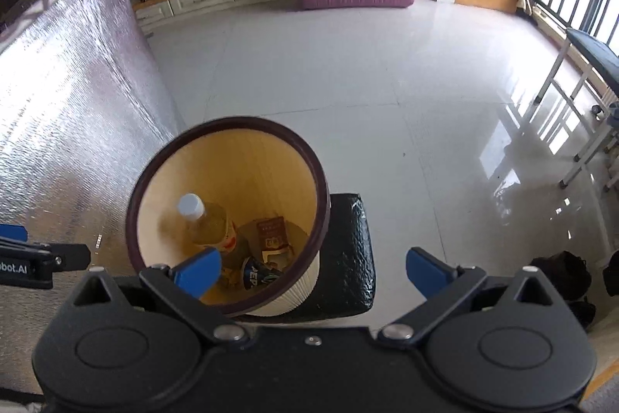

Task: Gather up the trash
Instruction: 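Move both tools up from the wastebasket back toward the table, then grasp the cardboard box with the left tool while the right tool reaches the white plastic bag, then lift the cardboard box with the left tool while the right tool grasps the white bag, then carry the box with the left tool while the right tool carries the bag to the wastebasket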

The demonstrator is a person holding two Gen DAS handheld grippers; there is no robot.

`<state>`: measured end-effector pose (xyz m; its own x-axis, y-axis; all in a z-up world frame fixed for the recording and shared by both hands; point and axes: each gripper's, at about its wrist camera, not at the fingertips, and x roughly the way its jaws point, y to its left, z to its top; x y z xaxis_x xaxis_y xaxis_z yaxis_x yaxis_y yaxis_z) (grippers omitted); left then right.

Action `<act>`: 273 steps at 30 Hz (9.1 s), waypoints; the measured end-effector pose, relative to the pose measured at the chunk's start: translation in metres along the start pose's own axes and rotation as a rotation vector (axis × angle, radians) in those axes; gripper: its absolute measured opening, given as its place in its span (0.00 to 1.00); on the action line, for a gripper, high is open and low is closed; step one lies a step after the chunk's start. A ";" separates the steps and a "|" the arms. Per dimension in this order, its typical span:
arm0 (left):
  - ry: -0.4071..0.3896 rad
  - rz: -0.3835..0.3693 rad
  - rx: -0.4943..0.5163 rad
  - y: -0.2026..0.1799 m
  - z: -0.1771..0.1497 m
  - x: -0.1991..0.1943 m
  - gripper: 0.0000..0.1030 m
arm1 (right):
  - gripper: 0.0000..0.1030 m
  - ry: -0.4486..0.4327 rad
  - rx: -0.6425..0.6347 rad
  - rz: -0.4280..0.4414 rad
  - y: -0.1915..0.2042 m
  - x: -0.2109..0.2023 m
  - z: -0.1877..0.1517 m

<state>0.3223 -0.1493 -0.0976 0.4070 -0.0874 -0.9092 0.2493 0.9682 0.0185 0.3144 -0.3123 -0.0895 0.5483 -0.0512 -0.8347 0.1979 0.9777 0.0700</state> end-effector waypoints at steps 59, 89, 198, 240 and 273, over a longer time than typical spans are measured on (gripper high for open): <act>-0.794 0.354 -0.170 0.302 -0.106 -0.274 1.00 | 1.00 -0.589 -0.090 0.279 0.173 -0.208 -0.045; -0.789 -0.077 -0.268 0.441 -0.145 -0.195 0.99 | 0.91 -0.584 -0.222 0.491 0.265 -0.157 -0.017; -0.686 -0.016 -0.108 0.302 -0.171 -0.193 0.93 | 0.38 -0.282 -0.543 0.813 0.278 -0.158 -0.046; -0.826 -0.022 -0.079 0.166 -0.125 -0.277 0.89 | 0.36 -0.504 -0.143 0.351 0.141 -0.216 -0.029; -0.405 -0.173 0.108 -0.004 0.036 -0.106 0.89 | 0.36 -0.332 0.269 0.112 0.018 -0.089 0.030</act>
<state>0.3096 -0.1526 0.0137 0.6571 -0.3513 -0.6669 0.4258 0.9031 -0.0563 0.2936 -0.2967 0.0022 0.8008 -0.0537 -0.5966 0.3029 0.8956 0.3259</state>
